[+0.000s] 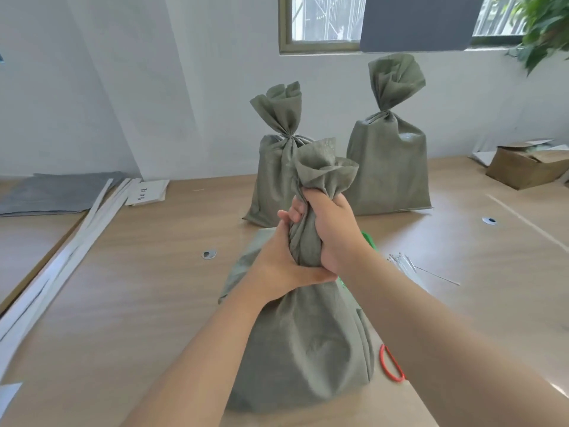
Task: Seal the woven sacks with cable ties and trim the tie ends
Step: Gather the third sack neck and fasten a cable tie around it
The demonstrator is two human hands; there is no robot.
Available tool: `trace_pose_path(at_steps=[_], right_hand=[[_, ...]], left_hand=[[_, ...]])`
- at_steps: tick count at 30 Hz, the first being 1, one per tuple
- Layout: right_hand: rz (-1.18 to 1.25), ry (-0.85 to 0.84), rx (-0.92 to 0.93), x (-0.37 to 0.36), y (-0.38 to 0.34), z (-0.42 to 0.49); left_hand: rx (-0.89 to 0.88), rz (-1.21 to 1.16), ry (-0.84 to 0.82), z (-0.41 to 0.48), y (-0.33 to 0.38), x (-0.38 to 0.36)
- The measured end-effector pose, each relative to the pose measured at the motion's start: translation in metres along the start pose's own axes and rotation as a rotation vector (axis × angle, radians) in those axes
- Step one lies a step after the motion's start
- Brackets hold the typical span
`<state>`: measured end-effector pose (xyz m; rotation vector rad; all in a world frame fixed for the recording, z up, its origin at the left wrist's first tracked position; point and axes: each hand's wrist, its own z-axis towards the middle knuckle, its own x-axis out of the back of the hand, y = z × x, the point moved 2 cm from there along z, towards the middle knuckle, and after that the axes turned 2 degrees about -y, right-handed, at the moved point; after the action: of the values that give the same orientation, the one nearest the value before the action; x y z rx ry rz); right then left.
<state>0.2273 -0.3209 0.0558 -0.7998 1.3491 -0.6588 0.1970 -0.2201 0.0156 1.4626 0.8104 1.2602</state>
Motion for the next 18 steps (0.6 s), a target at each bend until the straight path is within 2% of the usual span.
trace_pose_path(at_steps=[3,6,12,15,18], right_hand=[[0.178,0.018,-0.052,0.003,0.001,0.003],[0.209,-0.044,-0.074,0.012,0.002,0.013],[0.113,-0.233,-0.101,0.044,-0.010,0.028],[0.003,-0.362,-0.082,0.070,-0.020,0.034],[-0.112,-0.388,-0.088,0.096,-0.027,0.044]], left_hand=[[0.015,0.047,0.093,0.007,0.002,-0.003],[0.019,0.098,0.164,0.013,0.005,-0.006],[0.074,0.267,0.260,0.029,0.011,-0.026],[0.151,0.253,0.299,0.041,0.013,-0.039],[0.242,0.186,0.306,0.051,0.014,-0.060]])
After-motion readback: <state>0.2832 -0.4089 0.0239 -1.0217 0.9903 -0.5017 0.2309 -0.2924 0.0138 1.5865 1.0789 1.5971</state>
